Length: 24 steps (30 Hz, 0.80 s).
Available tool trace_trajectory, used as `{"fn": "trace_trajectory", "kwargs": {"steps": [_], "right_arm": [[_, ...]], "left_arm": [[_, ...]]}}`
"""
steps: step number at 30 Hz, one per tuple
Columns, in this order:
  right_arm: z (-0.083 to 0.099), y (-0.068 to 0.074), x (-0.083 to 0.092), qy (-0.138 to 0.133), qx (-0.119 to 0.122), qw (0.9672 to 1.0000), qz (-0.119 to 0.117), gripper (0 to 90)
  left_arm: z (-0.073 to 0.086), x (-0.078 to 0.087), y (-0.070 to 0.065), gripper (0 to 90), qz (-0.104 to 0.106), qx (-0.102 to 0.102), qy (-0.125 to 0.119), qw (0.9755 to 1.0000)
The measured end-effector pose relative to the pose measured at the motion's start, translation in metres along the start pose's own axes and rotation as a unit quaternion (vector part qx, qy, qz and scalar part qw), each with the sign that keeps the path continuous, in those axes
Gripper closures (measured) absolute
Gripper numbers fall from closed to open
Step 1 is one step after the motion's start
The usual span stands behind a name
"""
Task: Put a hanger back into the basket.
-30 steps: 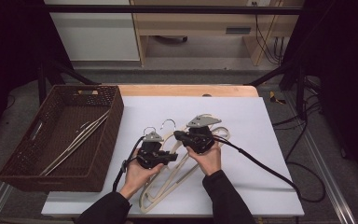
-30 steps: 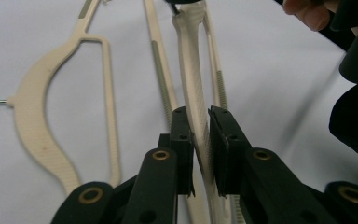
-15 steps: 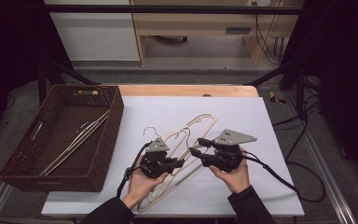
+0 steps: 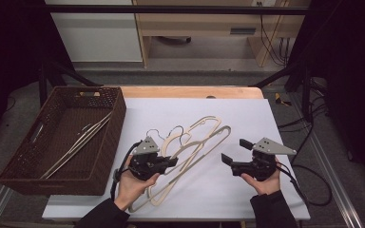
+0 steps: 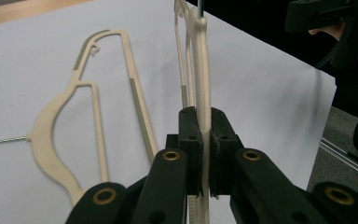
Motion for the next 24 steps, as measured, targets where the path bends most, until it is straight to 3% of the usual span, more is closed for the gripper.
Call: {"fn": "trace_trajectory", "kwargs": {"steps": [10,24], "right_arm": [[-0.001,-0.016,0.014,-0.015,-0.011,0.9996,0.023,9.3],[0.004,-0.023,0.011,-0.005,-0.018,0.9992,0.035,6.6]], "left_arm": [[-0.009,0.03,0.007,85.8,-0.012,-0.018,-0.015,0.9997],[-0.033,0.083,0.021,85.8,-0.029,-0.037,-0.039,0.9981]]}}
Point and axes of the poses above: each handheld gripper's, and its own axes: x roughly backward along the jaws, z roughly out of its underside, y roughly to its left, the point moved 3 cm from there along -x, roughly forward along the jaws, and after that the axes turned 4 degrees about -y, right-handed, at the moved point
